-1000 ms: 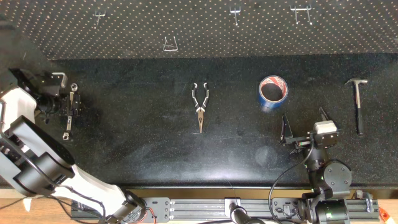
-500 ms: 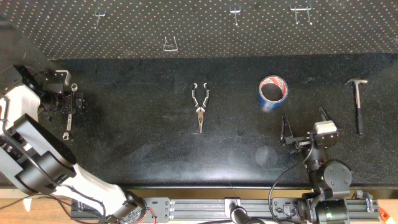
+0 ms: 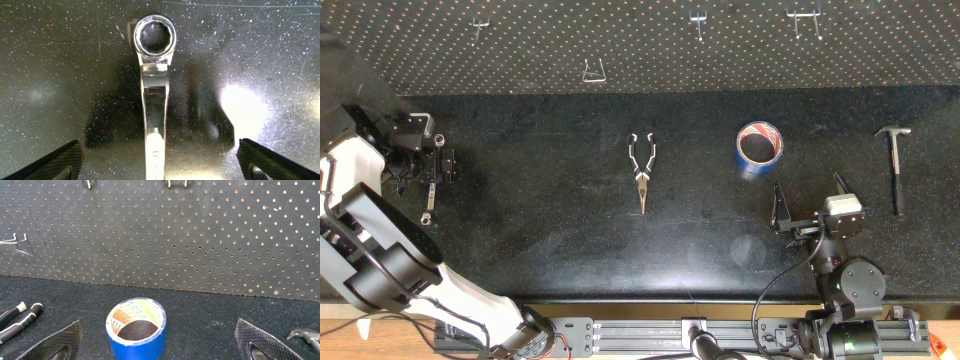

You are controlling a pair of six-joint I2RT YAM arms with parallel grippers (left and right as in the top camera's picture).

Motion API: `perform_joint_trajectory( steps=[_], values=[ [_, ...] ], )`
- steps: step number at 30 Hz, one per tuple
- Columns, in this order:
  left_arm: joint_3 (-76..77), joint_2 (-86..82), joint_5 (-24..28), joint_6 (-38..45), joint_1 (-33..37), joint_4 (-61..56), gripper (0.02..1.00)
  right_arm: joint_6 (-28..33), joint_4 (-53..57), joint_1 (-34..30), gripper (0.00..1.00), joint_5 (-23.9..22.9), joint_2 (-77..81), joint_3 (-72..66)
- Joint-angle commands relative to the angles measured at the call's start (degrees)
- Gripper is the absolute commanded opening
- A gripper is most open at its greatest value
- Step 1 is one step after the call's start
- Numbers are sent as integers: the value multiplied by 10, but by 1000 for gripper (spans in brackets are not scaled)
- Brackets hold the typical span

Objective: Place Tools Onto Pegboard

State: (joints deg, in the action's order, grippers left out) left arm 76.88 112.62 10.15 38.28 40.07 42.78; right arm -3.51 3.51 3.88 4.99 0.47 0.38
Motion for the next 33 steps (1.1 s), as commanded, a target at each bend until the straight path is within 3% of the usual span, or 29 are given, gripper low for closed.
perform_joint_trajectory(
  steps=[1, 5, 6, 7, 9, 10, 15, 21, 29, 31, 33],
  values=[
    [11, 20, 3, -7, 0, 3, 996, 10, 3, 4, 998, -1, -4, -2],
    [11, 23, 1, -16, 0, 4, 996, 10, 3, 4, 996, -1, -4, -2],
    [11, 23, -1, -16, 0, 4, 941, 10, 3, 4, 998, -1, -4, -2],
    [11, 23, -1, -16, 0, 4, 730, 10, 3, 4, 998, -1, -4, -2],
    [11, 23, -1, -16, 0, 1, 99, 10, 3, 4, 998, -1, -4, -2],
    [11, 23, -1, -16, 0, -4, 25, 10, 3, 4, 998, -1, -4, -2],
    [11, -1, -2, -12, -17, -21, 25, 10, 3, 4, 1000, -1, -4, -2],
    [5, -108, -40, -15, -61, 5, 27, 10, 3, 4, 998, -1, -4, -2],
    [-128, -309, -37, -17, -60, -59, 29, 10, 3, 4, 998, -1, -4, -2],
    [-188, -391, -7, -16, -61, -110, 25, 10, 3, 4, 998, -1, -4, -2],
    [-243, -483, 72, -17, -61, -137, 29, 10, 3, 4, 998, -1, -4, -2]
  ],
)
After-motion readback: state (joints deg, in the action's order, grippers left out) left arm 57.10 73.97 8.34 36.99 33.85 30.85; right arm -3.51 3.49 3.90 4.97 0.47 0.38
